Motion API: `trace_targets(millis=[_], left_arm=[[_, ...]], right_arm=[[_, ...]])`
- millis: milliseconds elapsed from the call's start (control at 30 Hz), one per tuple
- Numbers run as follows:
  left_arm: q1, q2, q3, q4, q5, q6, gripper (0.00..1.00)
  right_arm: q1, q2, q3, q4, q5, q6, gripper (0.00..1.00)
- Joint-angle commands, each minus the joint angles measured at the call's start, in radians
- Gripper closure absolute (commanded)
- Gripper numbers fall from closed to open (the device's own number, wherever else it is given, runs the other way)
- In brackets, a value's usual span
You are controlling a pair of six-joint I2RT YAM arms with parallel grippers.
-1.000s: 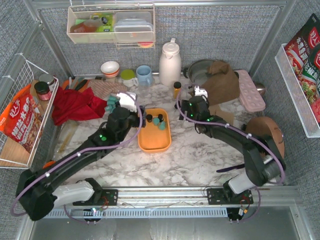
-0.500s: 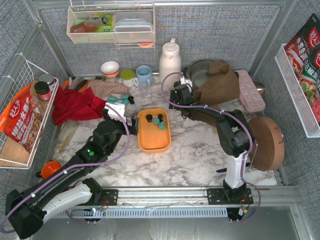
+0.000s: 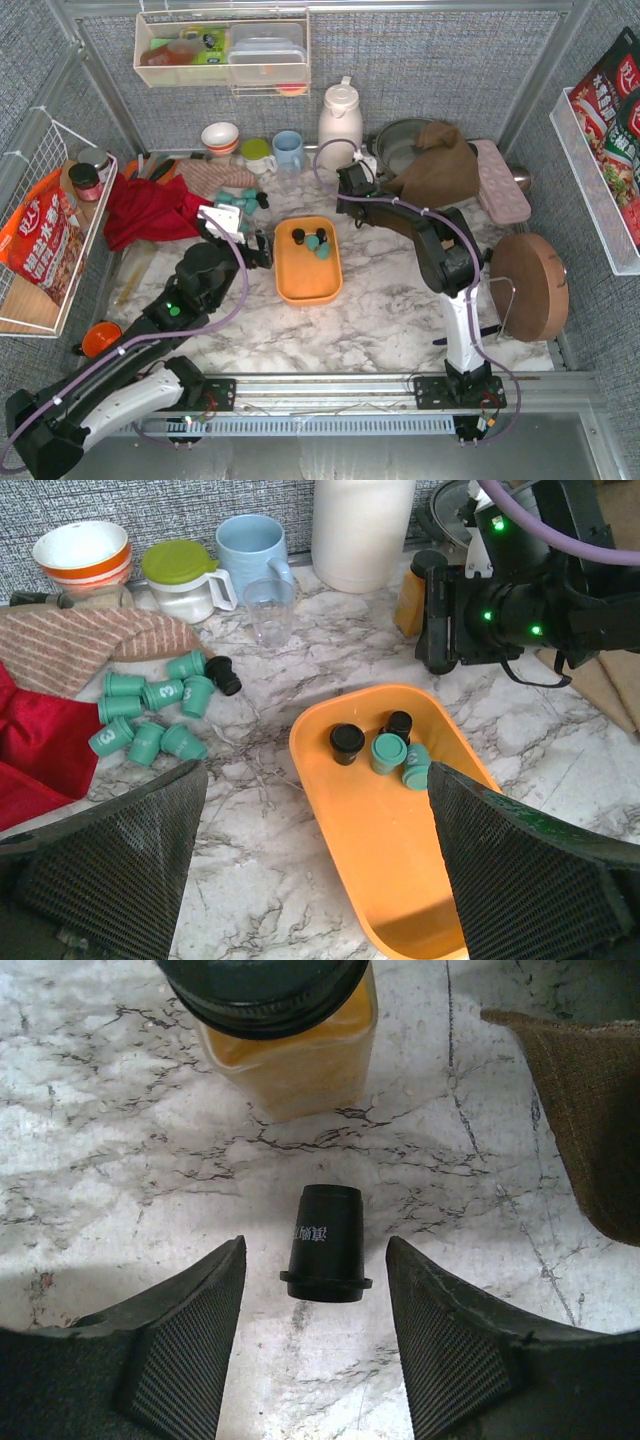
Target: Mix the coffee capsules in the storage basket
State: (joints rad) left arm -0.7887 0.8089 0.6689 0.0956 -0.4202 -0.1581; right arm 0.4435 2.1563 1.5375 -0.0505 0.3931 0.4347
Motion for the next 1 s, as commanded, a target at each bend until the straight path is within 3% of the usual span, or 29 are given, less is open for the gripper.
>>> trace_targets(millis=[0,367,600,967], left_arm=[[0.002,-0.01,-0.004,0.016,-0.008,-0.004,0.01],[0.001,-0.015,-0.001,0.009,-0.014,-0.007,0.01],[0.002,-0.017,-0.003,0.009,-0.013,-0.009,0.01],[0.002,-0.021,-0.005,0.013,-0.015,-0.005,0.01]], right_arm=[[0.001,0.019,0.051,-0.085,0.04,0.021,0.38],[-0.019,0.068,0.134,-0.204,-0.009,0.052,0.51],[-0.022,0.082,0.157,-0.233,-0.024,0.054,0.52],[-0.023,0.029,0.098,-0.187,-0.079,0.009,0.64]])
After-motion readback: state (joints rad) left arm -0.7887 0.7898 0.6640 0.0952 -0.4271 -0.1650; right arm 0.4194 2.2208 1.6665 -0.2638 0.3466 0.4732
